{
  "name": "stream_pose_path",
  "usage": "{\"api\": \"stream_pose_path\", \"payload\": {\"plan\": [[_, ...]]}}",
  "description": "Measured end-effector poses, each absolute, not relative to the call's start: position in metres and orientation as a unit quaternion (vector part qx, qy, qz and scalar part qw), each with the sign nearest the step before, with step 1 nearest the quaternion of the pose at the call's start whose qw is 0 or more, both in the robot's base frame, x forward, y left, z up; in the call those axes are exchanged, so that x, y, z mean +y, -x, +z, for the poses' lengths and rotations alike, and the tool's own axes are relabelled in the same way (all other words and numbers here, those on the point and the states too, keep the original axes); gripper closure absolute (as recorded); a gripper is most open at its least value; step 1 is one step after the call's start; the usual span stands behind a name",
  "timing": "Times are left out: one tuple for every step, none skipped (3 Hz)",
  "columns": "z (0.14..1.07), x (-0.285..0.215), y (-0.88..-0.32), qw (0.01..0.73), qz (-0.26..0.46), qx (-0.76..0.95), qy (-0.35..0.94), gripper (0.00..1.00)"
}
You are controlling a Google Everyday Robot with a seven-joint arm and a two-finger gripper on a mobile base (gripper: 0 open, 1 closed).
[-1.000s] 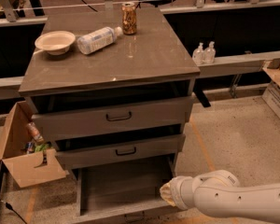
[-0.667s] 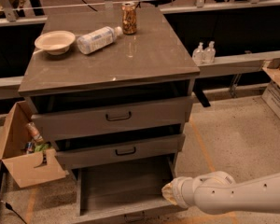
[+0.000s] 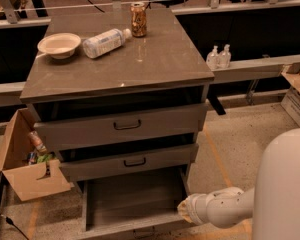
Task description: Close bottom drawer
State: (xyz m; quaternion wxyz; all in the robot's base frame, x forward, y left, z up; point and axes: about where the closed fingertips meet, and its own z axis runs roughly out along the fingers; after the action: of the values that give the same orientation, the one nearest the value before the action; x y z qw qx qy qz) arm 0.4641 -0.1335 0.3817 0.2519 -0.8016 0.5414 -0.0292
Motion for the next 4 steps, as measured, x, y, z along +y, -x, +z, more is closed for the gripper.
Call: {"api": "stream_pose_path", "payload": {"plan": [[0.353, -0.146, -0.47, 0.25, -0.036, 0.539, 0.803, 1.0], [0.311, -0.159, -0.478, 0.245, -0.046, 0.534, 0.807, 1.0], [0.278, -0.164, -0.482, 0.243, -0.051, 0.535, 0.808, 1.0], [0.254, -0.167, -0.48, 0.243, -0.053, 0.543, 0.802, 1.0]]}}
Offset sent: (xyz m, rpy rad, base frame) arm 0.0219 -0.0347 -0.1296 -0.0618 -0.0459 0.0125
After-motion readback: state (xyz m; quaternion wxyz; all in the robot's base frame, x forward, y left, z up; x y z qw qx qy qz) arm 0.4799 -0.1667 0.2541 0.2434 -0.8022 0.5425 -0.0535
